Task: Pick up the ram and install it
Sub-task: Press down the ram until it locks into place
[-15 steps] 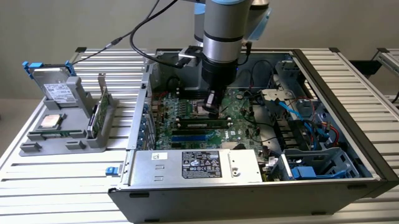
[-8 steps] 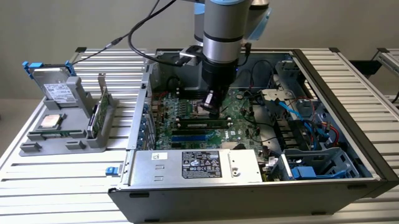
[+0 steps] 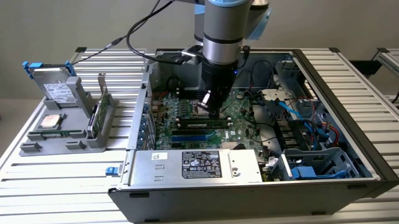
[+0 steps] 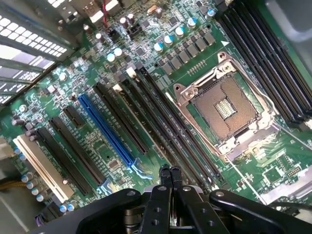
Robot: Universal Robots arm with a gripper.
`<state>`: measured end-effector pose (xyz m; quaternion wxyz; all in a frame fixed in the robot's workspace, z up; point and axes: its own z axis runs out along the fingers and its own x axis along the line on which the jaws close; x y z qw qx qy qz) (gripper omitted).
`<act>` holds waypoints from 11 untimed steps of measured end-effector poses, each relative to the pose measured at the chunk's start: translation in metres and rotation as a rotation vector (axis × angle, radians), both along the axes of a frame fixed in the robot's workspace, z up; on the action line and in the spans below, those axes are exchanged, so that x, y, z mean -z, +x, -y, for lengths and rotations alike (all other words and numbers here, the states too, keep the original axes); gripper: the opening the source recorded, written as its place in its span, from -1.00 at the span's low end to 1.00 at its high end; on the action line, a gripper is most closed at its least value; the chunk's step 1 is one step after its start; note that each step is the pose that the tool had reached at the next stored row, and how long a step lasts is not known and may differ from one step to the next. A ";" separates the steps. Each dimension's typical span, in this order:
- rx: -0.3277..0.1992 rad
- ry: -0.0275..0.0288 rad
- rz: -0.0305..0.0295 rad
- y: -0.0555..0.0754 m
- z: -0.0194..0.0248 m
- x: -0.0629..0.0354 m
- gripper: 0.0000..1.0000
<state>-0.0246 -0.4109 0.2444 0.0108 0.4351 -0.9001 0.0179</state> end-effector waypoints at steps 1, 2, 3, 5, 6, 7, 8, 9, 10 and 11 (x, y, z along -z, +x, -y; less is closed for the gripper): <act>0.018 0.0000 0.0000 0.000 0.0000 0.0004 -0.80; 0.035 0.0000 0.0000 0.000 0.0000 0.0007 -0.80; 0.052 0.0000 0.0000 0.000 0.0000 0.0010 -0.80; 0.088 0.0000 0.0000 0.000 0.0000 0.0017 -0.80; 0.105 0.0000 0.0000 0.000 0.0000 0.0020 -0.80; 0.123 0.0001 0.0001 0.000 0.0000 0.0023 -0.80; 0.141 -0.0002 0.0000 0.000 0.0000 0.0025 -0.80; 0.158 -0.0002 -0.0001 0.000 0.0000 0.0026 -0.80; 0.175 -0.0001 0.0000 0.000 0.0000 0.0028 -0.80; 0.192 0.0001 0.0000 0.000 0.0000 0.0030 -0.80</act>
